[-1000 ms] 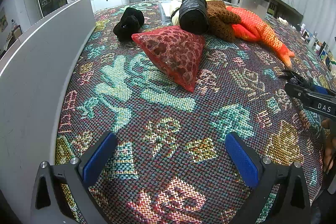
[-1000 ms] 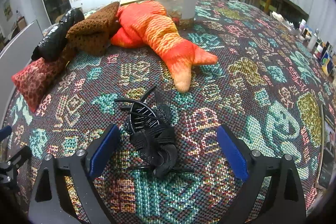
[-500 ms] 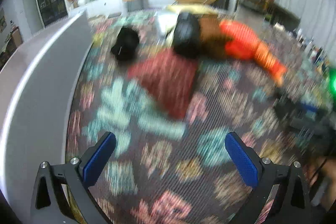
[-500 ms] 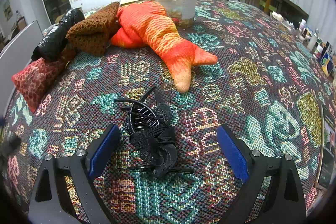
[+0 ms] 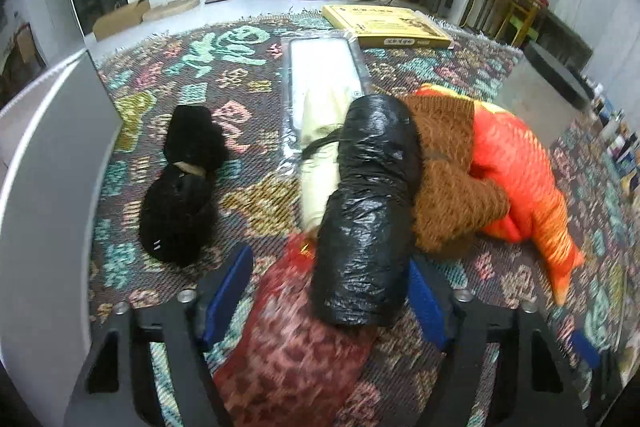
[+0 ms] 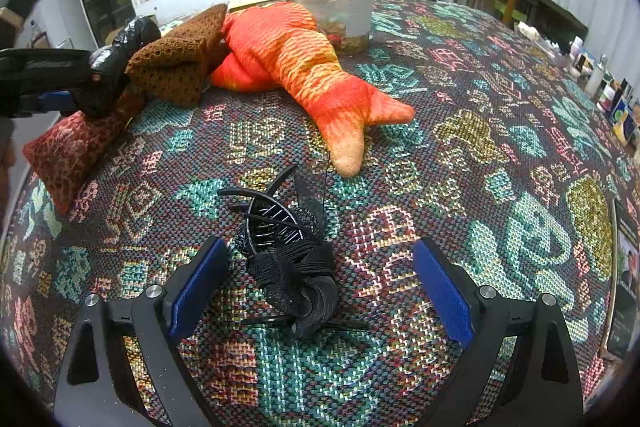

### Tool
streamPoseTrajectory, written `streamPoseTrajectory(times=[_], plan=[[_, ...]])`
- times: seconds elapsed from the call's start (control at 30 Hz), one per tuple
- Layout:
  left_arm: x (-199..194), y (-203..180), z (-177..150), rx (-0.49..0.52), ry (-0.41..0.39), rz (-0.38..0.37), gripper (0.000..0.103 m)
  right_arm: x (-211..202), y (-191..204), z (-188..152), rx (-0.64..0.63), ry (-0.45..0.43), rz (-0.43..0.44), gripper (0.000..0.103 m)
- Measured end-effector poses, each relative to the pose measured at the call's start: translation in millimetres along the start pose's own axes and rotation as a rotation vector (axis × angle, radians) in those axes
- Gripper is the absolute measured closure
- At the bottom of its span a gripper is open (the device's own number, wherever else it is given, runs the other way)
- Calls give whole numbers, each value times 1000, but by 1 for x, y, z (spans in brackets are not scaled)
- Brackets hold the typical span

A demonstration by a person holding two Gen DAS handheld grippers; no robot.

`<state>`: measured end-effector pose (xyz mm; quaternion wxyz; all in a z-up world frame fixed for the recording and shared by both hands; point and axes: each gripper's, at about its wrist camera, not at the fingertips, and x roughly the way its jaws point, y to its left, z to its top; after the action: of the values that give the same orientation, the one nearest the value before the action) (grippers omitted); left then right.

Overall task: Organize soft objects
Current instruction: 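Grasp the black plastic-wrapped bundle with the left tool and lift it, then lower the held black bundle onto the cloth with the left tool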

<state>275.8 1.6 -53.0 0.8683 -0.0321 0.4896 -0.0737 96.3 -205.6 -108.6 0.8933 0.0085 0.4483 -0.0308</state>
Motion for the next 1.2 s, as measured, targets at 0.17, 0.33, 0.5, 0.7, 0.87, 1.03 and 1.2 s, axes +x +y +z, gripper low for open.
streamPoseTrajectory(times=[0.17,0.33,0.5,0.7,0.87,1.03,1.2], plan=[[-8,-14,-2,58,-23,-32,67,0,0,0,0,0,0,7],[-52,-8,-19,-12,-41,-130,67,0,0,0,0,0,0,7],[-99,-11,-82,24,-4,-177,67,0,0,0,0,0,0,7],[-102,0,-175,52,62,-92,66,0,0,0,0,1,0,7],[-94,2,-190,82,38,-37,17,0,0,0,0,1,0,7],[-82,-10,-178,163,13,33,0,0,0,0,0,1,1,7],[-65,-1,-180,132,-10,51,0,0,0,0,0,1,0,7]])
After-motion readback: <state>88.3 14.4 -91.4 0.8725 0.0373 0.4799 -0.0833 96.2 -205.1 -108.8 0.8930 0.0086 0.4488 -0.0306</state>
